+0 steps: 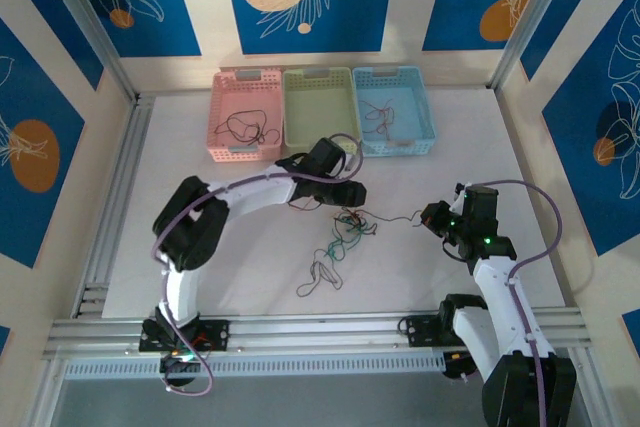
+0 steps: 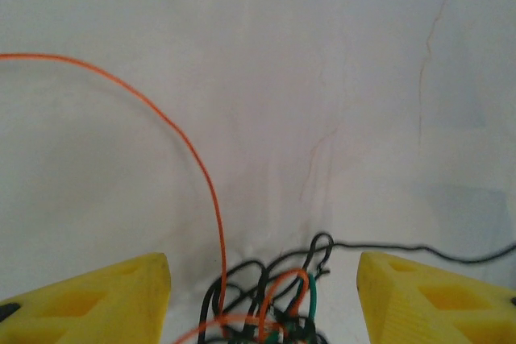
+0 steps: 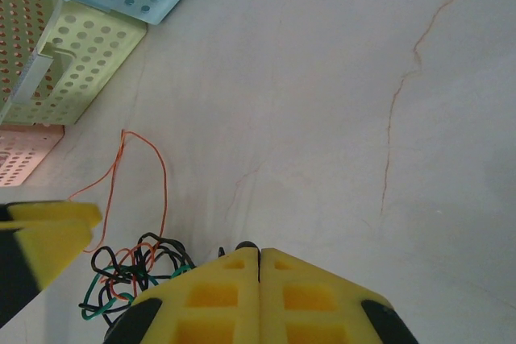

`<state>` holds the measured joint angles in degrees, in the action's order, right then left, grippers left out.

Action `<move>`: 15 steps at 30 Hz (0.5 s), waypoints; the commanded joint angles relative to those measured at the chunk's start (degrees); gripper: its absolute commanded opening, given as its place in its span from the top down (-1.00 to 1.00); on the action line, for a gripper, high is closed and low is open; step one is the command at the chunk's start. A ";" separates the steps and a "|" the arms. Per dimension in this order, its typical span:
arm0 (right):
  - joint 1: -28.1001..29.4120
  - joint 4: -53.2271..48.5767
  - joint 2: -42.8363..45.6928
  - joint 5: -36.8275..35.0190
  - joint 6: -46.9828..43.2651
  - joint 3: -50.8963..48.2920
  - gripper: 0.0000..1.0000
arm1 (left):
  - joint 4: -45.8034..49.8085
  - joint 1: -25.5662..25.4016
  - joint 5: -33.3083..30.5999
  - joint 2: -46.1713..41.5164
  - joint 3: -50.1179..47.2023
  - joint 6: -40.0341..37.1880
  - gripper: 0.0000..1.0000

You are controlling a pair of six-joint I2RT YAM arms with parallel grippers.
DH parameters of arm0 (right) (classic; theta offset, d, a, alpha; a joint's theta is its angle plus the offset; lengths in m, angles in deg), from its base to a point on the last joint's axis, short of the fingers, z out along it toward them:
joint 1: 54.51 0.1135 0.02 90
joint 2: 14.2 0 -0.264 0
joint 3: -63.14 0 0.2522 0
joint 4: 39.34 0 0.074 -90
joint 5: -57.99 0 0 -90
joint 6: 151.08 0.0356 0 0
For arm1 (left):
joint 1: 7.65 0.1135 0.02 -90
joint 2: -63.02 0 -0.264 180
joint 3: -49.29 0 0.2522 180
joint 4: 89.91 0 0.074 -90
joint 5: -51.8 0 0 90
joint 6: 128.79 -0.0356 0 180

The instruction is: Untangle the cables

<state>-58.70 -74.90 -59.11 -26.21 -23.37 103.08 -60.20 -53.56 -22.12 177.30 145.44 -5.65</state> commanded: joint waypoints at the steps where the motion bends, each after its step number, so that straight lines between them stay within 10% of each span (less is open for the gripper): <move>1: 0.41 0.44 0.17 0.59 -0.62 -0.34 1.00 | 5.19 -0.68 1.90 3.30 4.20 0.27 -0.25; 15: 0.77 0.54 0.26 0.31 -0.71 -0.38 1.00 | 8.83 -2.63 1.50 9.89 9.83 -1.11 -0.08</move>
<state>-58.22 -74.77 -59.11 -26.23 -23.54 103.08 -53.14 -55.31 -21.79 186.00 153.07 -6.24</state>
